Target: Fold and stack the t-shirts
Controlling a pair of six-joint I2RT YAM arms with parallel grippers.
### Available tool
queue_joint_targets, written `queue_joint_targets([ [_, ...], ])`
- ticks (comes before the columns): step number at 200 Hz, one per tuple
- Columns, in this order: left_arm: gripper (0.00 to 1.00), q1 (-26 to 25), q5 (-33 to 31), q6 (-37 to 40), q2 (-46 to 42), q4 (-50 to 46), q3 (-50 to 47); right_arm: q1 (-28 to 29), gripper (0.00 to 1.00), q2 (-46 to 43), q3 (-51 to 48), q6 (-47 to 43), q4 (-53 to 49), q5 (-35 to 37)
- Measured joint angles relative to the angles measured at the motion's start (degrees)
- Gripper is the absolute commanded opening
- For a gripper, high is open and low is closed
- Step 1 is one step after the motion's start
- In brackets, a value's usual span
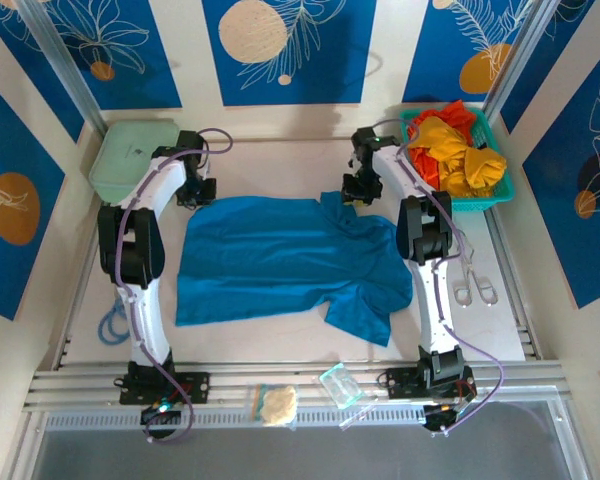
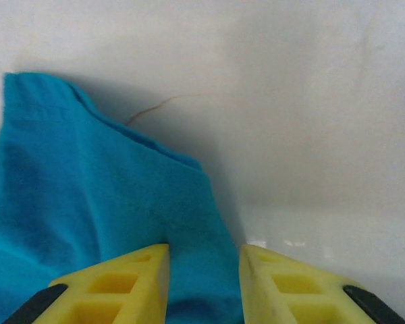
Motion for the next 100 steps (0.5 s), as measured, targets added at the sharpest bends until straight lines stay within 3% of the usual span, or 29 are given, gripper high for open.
queue_joint_targets([
  [19,0.00,0.00,-0.02,0.00,0.00,0.00,0.00,-0.20,0.29,0.72,-1.03,0.13,0.02,-0.68],
  [60,0.00,0.00,-0.02,0.00,0.00,0.00,0.00,-0.48,0.00,1.11,-1.03,0.61,0.42,-0.94],
  [100,0.00,0.00,-0.02,0.00,0.00,0.00,0.00,0.17,0.00,1.07,-0.63,-0.09,-0.17,3.58],
])
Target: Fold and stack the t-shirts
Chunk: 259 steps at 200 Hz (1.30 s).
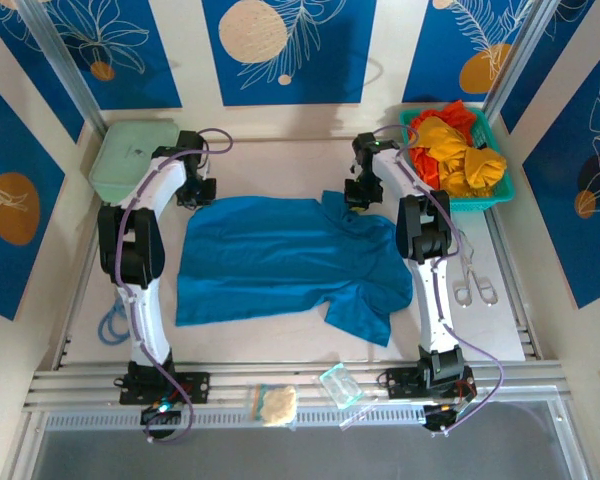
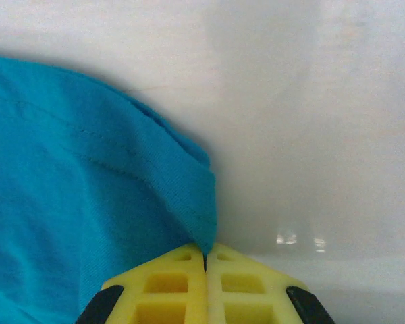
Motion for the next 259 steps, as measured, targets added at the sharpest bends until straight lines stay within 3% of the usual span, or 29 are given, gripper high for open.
queue_joint_targets([
  [81,0.00,0.00,0.07,-0.02,0.00,1.29,-1.49,7.02,0.00,0.50,3.41,-5.90,1.97,35.58],
  [153,0.00,0.00,0.07,0.00,0.00,1.51,-1.81,7.61,0.00,2.27,3.56,-13.09,11.04,51.36],
  [193,0.00,0.00,0.07,0.00,0.00,1.51,-1.81,7.91,0.00,3.02,5.97,-15.91,14.14,53.35],
  [222,0.00,0.00,0.09,-0.02,0.00,1.57,-1.81,8.02,0.24,3.89,5.60,-13.40,12.22,47.12],
  [244,0.00,0.00,0.09,0.00,0.00,1.68,-1.81,7.91,0.42,5.01,4.52,-9.68,8.96,34.45],
  [259,0.00,0.00,0.09,0.00,0.00,1.70,-1.81,7.76,0.49,2.86,1.64,-6.73,9.66,27.98],
])
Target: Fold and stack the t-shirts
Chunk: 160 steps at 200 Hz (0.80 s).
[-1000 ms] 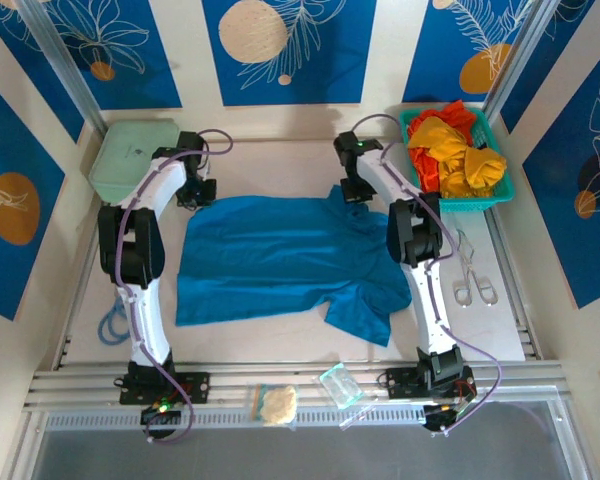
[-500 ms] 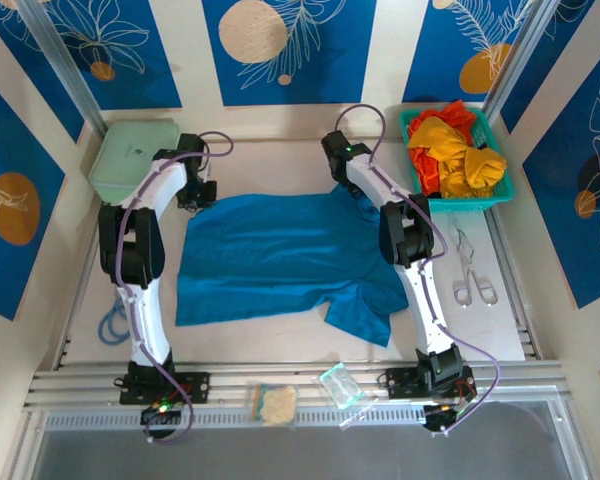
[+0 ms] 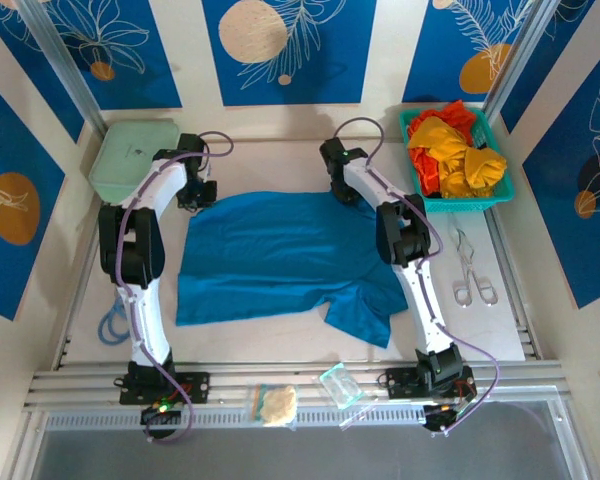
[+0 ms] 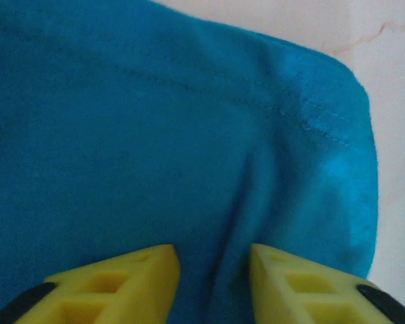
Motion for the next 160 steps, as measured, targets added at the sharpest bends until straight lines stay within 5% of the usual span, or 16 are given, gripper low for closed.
queue_joint_targets([
  [33,0.00,0.00,0.02,-0.02,0.00,0.00,0.00,-1.01,0.51,-7.58,-7.45,4.39,0.26,-15.08],
  [92,0.00,-0.09,0.46,-0.07,0.00,0.83,-0.74,-5.53,0.43,-13.18,-11.78,9.09,0.35,-24.02],
  [160,0.00,-0.15,0.44,-0.26,0.00,0.85,-0.96,-14.53,0.65,-10.45,-5.73,9.94,-1.05,-29.07],
])
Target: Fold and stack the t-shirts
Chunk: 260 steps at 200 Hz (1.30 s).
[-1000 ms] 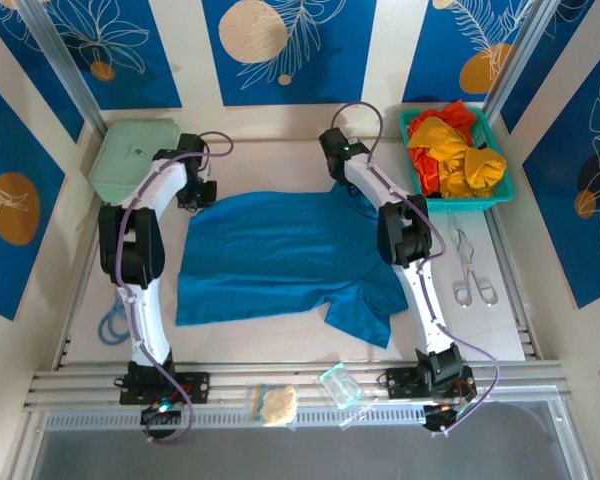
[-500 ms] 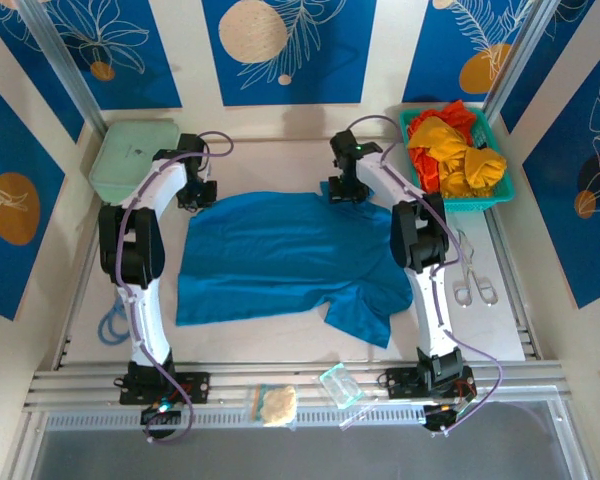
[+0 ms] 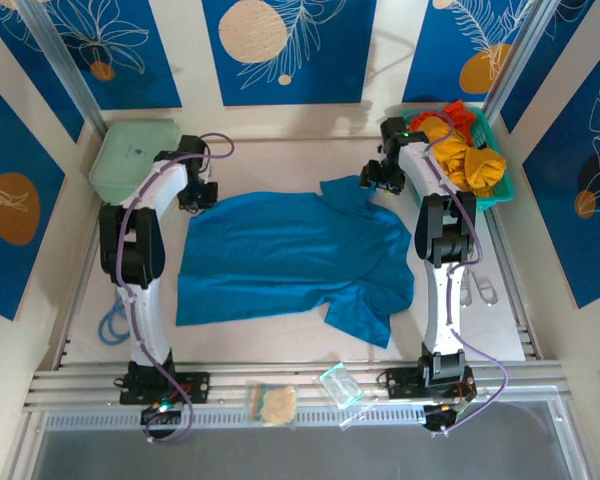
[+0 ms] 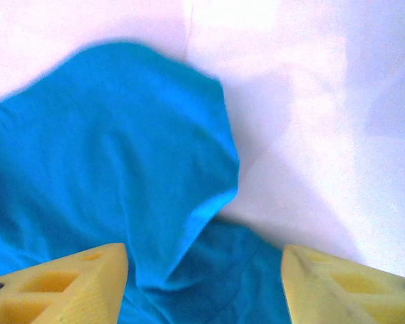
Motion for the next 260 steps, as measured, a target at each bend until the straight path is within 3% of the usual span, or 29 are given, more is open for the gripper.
queue_joint_targets([
  [47,0.00,0.00,0.00,0.00,0.00,0.00,0.00,-0.98,0.64,9.05,10.43,-0.63,-1.90,-4.37],
  [72,0.00,0.00,0.00,0.00,0.00,0.00,0.00,-1.64,0.58,13.27,12.59,-0.55,-3.04,-7.02],
  [102,0.00,-0.02,-0.02,0.00,0.00,-0.02,0.00,-3.37,0.51,13.51,13.97,-0.04,-2.38,-12.13],
  [143,0.00,-0.13,-0.02,-0.02,0.00,-0.02,0.00,-3.45,0.48,15.21,17.03,0.98,-1.44,-16.57],
  [169,0.00,-0.33,-0.02,0.00,0.00,-0.04,0.00,-3.34,0.34,17.99,21.90,2.10,-0.83,-18.43],
  [197,0.00,-0.59,-0.04,0.00,0.00,-0.09,0.00,-3.19,0.00,18.91,23.28,3.06,-0.15,-18.80],
  [233,0.00,-0.81,-0.04,0.00,0.00,-0.20,0.00,-2.47,0.00,16.65,19.78,2.40,1.31,-16.55],
  [260,0.00,-0.87,-0.04,0.00,-0.04,-0.20,-0.11,-0.85,0.00,10.78,10.97,0.22,3.39,-14.25],
])
